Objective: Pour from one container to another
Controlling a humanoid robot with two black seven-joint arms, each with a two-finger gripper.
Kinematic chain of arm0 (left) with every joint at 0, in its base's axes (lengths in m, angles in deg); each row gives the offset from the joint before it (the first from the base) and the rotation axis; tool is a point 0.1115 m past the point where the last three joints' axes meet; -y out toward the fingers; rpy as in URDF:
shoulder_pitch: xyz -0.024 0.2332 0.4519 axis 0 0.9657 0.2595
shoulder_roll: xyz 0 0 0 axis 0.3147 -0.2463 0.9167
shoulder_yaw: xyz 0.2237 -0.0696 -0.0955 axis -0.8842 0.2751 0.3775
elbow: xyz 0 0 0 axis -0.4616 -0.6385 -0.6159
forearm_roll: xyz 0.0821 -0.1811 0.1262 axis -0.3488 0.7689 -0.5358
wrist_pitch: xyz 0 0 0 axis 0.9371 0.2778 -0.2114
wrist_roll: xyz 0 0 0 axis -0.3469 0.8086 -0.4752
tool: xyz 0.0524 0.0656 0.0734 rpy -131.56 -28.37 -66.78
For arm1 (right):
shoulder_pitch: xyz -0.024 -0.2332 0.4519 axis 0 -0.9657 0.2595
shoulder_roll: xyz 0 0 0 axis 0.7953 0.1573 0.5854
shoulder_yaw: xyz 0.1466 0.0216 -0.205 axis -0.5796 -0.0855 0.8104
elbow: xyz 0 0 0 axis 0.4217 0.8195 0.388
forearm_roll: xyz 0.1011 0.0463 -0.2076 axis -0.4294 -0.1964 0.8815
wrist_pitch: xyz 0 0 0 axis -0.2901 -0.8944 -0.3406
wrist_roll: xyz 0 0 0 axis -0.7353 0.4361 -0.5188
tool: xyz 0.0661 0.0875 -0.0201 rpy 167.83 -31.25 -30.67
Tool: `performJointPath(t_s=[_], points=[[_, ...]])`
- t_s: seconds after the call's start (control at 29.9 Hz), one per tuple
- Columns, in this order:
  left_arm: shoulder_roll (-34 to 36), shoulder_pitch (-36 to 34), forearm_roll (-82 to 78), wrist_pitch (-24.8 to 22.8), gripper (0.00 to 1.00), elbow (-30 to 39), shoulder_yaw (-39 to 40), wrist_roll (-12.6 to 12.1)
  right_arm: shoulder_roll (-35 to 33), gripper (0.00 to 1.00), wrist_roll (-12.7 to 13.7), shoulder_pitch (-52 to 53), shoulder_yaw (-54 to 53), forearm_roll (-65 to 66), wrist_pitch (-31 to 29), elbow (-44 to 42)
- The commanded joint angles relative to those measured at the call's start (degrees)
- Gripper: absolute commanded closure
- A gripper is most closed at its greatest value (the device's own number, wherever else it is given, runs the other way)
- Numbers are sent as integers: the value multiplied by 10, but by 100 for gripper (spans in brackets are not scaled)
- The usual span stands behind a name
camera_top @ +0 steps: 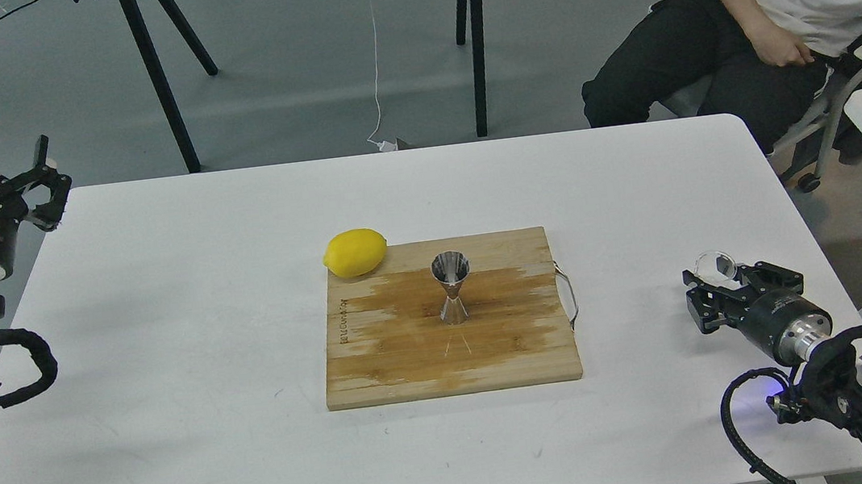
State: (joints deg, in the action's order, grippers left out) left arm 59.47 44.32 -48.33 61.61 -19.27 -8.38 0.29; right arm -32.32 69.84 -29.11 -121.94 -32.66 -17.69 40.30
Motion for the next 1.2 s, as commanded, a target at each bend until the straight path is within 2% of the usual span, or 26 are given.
performJointPath(t_s=[0.0,0.17,0.3,0.37,0.43,0.47,0.54,0.64,0.67,0.7,0.77,0.84,0.94,0.97,1.0,1.04,1.17], points=[[0,0,0,0,0,0,0,0,1,46,0,1,0,0,0,1],[0,0,0,0,0,0,0,0,1,44,0,4,-1,0,0,1],[0,-1,0,0,0,0,0,0,1,32,-3,3,-2,1,0,-3],[0,0,0,0,0,0,0,0,1,31,-3,3,-2,0,-5,-11],[0,-1,0,0,0,0,-1,0,1,34,-2,3,4,0,-19,-13],[0,0,0,0,0,0,-1,0,1,41,-2,3,6,1,-26,-13],[0,0,0,0,0,0,-1,0,1,64,-2,2,7,1,-30,-15],[0,0,0,0,0,0,-1,0,6,66,-2,3,8,1,-30,-27],[0,-1,0,0,0,0,-1,0,9,65,-2,4,7,1,-30,-32],[0,0,0,0,0,0,-1,0,10,59,-2,4,7,1,-30,-37],[0,-1,0,0,0,0,-1,0,13,36,-3,11,7,1,-28,-46],[0,-1,0,0,0,0,0,0,13,30,-5,17,7,1,-29,-55],[0,-1,0,0,0,0,-1,0,13,25,-7,18,7,1,-31,-62],[0,-1,0,0,0,0,-1,0,13,20,-8,19,7,1,-32,-62],[0,0,0,0,0,0,-1,0,13,6,-9,19,5,1,-32,-62],[0,0,0,0,0,0,-1,0,13,3,-10,19,5,1,-32,-62],[0,-1,0,0,0,0,-1,0,13,3,-11,19,4,1,-34,-61]])
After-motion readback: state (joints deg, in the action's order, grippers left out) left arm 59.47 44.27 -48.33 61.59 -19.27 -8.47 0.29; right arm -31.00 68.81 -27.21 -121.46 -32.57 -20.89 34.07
